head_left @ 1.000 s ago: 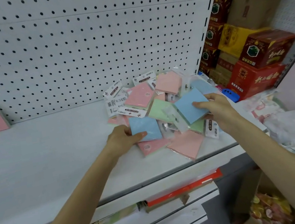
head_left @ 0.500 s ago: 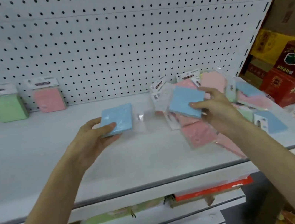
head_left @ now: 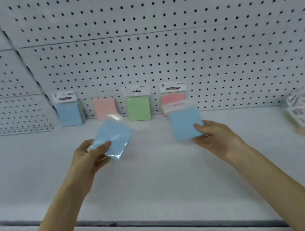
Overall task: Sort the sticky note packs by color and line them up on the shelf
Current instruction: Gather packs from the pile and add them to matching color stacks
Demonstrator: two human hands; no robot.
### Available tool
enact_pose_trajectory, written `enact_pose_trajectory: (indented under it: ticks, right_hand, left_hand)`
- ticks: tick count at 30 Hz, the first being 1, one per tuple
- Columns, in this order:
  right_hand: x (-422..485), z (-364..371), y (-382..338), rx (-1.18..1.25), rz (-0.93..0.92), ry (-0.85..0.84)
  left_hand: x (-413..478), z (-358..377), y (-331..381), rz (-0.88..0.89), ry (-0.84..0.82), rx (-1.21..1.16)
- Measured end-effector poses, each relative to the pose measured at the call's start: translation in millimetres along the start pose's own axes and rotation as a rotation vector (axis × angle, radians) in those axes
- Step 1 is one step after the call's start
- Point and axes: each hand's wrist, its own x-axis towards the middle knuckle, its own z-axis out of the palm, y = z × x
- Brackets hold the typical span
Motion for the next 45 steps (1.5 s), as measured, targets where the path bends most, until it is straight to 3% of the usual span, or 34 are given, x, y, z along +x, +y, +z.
enact_pose_trajectory:
  ticks: [5,12,17,20,27,37,42,45]
  right_hand:
    - [16,88,46,-0.015,-0.063,-0.136]
    - [48,208,103,-0.350,-0.192,-0.181]
    - [94,290,138,-0.591,-0.362,-0.069]
    - [114,322,149,-0.634,-0.453,-0.013]
    - [148,345,156,-0.738,-0.623,0.147]
    - [164,353,151,-0.800,-0.704,0.209]
    - [166,351,152,-0.747,-0.645,0.193]
    - [164,348,149,-0.560,-0.634,0.217]
  left_hand:
    - [40,-80,10,0.008,0.051,-0.126]
    - [87,-162,33,0.184,0.169,0.106]
    - [114,-197,32,0.254,0.291,0.133]
    - [125,-210,24,0.206,0.361,0.038]
    - [135,-222,13,0.202,0.487,-0.109]
    - [137,-212,11,0.429,0.387,0.226]
    - [141,-208,11,0.411,0.298,0.234]
    - [159,-204,14,0.342,0.276,0.205]
